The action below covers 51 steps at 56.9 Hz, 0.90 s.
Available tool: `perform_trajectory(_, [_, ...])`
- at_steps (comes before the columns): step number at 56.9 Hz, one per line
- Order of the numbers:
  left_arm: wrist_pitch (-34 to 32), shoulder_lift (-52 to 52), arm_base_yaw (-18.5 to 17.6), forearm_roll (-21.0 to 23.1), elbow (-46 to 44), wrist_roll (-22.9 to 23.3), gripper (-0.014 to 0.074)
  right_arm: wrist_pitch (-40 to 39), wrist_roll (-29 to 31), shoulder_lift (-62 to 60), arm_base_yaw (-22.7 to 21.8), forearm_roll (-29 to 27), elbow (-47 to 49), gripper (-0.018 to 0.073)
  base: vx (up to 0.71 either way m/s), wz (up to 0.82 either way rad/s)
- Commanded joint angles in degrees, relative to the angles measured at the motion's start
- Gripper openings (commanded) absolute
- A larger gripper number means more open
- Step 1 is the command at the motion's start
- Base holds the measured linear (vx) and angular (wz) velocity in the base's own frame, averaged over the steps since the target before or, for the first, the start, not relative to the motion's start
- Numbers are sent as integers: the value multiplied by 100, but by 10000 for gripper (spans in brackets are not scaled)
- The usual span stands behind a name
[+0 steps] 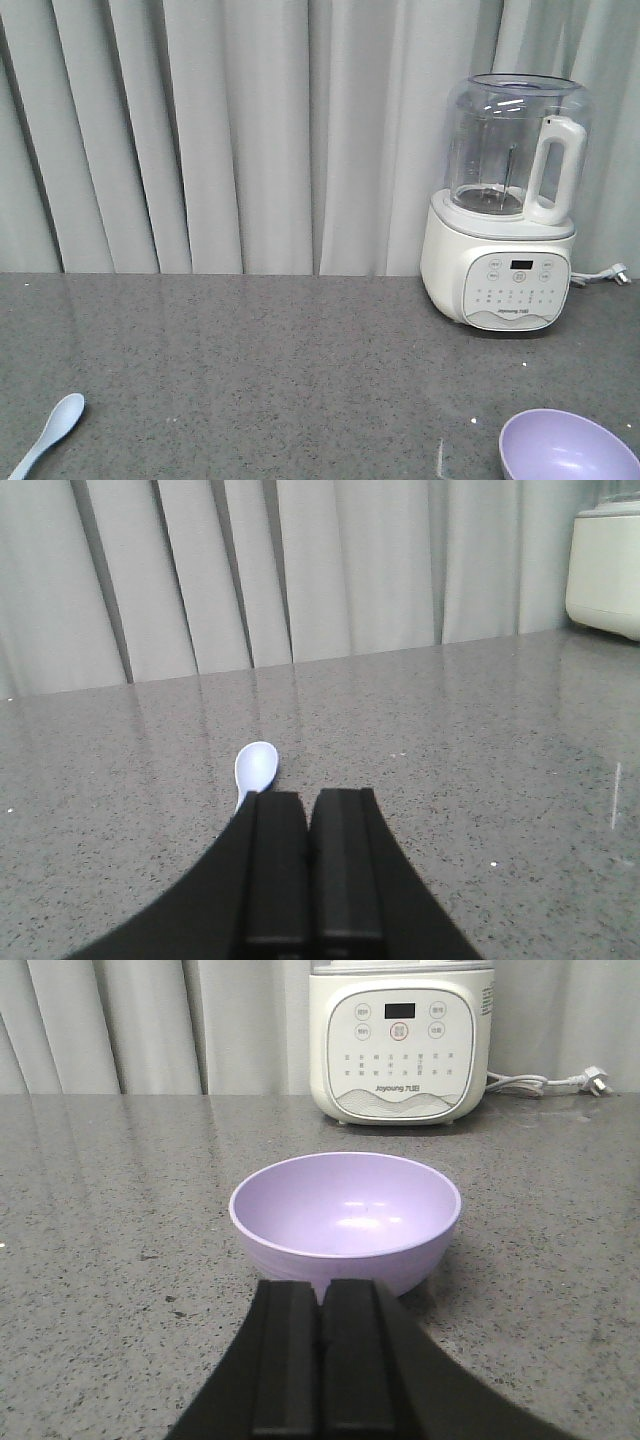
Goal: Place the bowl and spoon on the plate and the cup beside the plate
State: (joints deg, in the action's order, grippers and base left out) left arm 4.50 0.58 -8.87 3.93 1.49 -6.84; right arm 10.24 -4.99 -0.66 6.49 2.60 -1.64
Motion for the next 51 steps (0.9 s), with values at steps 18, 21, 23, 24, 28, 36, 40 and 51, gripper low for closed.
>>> perform_trajectory(18, [-837,96,0,12,-152,4,3,-890,-3,-25,-41,14,-31,-8,0,0])
perform_trajectory(21, [-1140,96,0,78,-198,151,3,-1249,-3,-25,-36,-58,-24,-8,0,0])
perform_trajectory(23, [-1349,96,0,214,-249,351,3,-1449,-3,-25,-36,-79,9,-8,0,0])
perform_trajectory(24, [-1465,96,0,318,-276,502,3,-1541,-3,-25,-36,-79,53,-8,0,0])
perform_trajectory(28, [-1661,90,0,633,-594,1032,3,-1574,11,-25,-36,-66,401,-8,0,0])
perform_trajectory(36, [-1542,-239,0,586,-1709,865,3,-1133,48,201,-36,163,1701,-8,0,0])
perform_trajectory(40, [-1515,-769,0,586,-2407,684,3,-1056,48,622,-36,467,2541,-8,0,0])
perform_trajectory(51, [-994,-2776,0,238,-4300,533,3,-1084,43,2299,-36,952,4156,-8,0,0])
